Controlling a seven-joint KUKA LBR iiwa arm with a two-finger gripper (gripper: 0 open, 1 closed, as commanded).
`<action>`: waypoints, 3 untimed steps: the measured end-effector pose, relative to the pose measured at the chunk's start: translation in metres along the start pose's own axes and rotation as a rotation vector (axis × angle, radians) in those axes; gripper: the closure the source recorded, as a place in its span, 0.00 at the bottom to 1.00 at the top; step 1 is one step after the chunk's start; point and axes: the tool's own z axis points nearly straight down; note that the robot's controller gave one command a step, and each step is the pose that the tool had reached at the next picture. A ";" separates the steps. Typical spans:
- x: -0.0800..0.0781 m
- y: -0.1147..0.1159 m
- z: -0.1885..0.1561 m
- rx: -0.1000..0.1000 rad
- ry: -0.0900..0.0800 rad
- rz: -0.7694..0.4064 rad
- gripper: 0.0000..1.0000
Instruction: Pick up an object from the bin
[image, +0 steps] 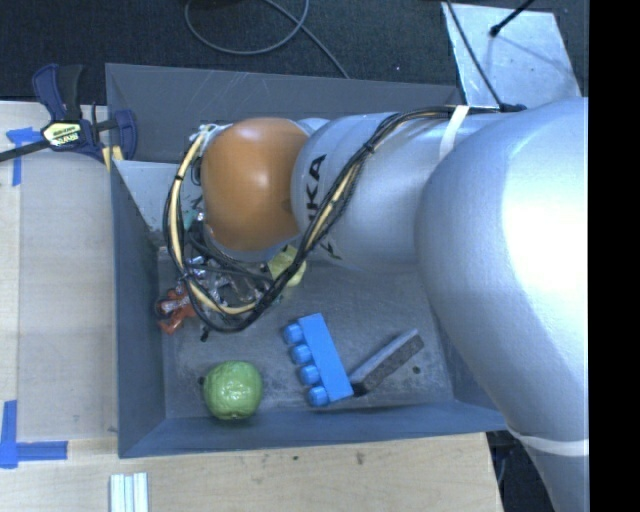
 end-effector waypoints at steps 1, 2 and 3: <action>-0.001 0.000 -0.006 0.001 -0.002 0.001 1.00; 0.001 0.000 -0.015 0.000 0.003 0.001 1.00; 0.001 0.000 -0.033 0.000 0.007 0.001 1.00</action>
Offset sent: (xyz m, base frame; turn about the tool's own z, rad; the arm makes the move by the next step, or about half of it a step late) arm 0.0000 -0.0001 0.0573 0.0000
